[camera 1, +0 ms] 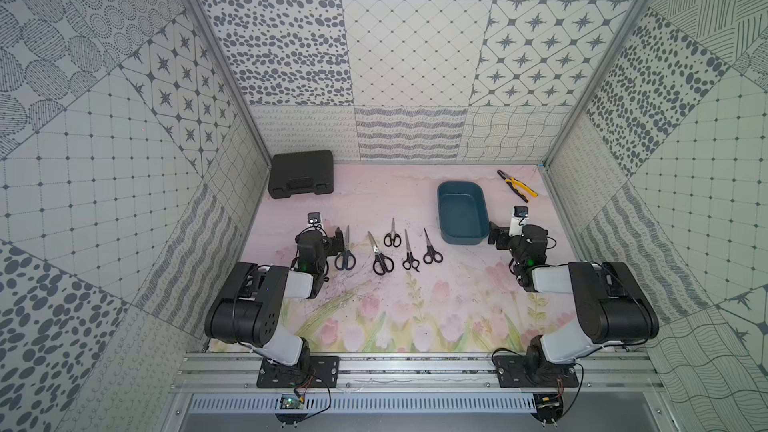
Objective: Put the scissors into the storage box
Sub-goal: Pick up the scissors from the center of the board.
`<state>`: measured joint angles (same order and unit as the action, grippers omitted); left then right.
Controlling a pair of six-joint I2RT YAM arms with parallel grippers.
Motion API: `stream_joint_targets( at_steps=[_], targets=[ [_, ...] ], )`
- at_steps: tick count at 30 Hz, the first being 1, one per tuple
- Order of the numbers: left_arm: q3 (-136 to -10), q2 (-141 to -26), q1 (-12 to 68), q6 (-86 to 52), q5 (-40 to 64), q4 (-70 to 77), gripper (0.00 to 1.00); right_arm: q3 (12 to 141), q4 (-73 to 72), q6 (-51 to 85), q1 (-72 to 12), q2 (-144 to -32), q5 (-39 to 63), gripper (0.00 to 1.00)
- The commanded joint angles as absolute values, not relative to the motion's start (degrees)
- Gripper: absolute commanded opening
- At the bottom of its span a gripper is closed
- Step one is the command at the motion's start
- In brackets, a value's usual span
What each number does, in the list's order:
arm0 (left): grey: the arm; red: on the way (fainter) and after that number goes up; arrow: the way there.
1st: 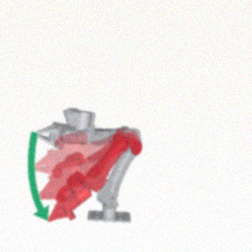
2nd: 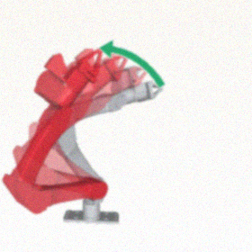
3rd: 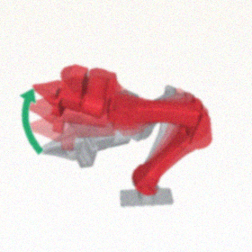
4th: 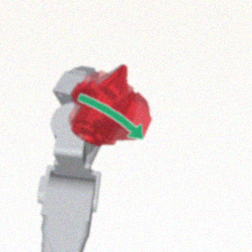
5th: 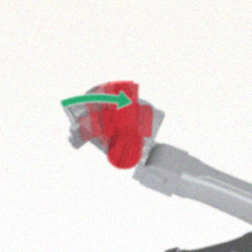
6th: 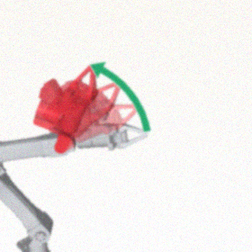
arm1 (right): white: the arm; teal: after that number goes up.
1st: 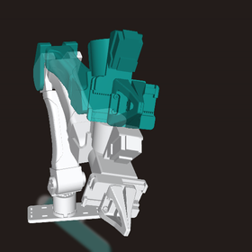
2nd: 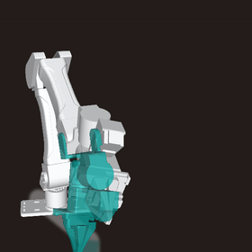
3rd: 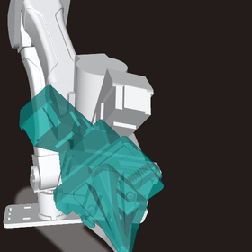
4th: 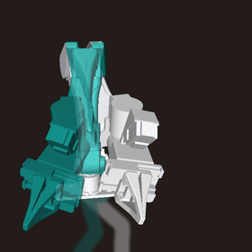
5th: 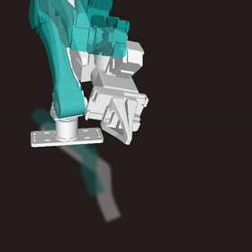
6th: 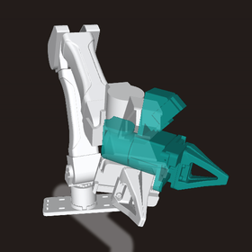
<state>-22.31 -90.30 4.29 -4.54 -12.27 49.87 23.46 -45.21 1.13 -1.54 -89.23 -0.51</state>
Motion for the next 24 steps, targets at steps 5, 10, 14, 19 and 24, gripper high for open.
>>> stream_joint_targets(
  at_steps=[5, 10, 14, 19, 24],
  targets=[
    [-22.88, -90.01, 4.0, -5.26, -12.39, 49.57, 0.99, 23.74, -47.37, 1.48, -1.86, -88.95, -1.05, 0.96],
    [-22.86, -90.09, 3.9, -5.19, -12.26, 49.57, 0.99, 23.68, -47.46, 1.75, -1.78, -88.94, -0.75, 0.97],
    [-22.85, -90.06, 3.81, -5.27, -12.09, 49.59, 0.99, 23.68, -47.35, 1.74, -1.77, -88.95, -0.7, 0.97],
    [-22.87, -90.04, 3.82, -5.23, -12.09, 49.51, 0.99, 23.8, -47.37, 1.91, -1.54, -88.97, -0.3, 0.97],
    [-28.99, -79.2, 8.95, -3.85, -21.82, 29.9, 1.0, 28.29, -33.92, 0.32, -4.32, -81.06, -6.24, 0.93]
  ],
)
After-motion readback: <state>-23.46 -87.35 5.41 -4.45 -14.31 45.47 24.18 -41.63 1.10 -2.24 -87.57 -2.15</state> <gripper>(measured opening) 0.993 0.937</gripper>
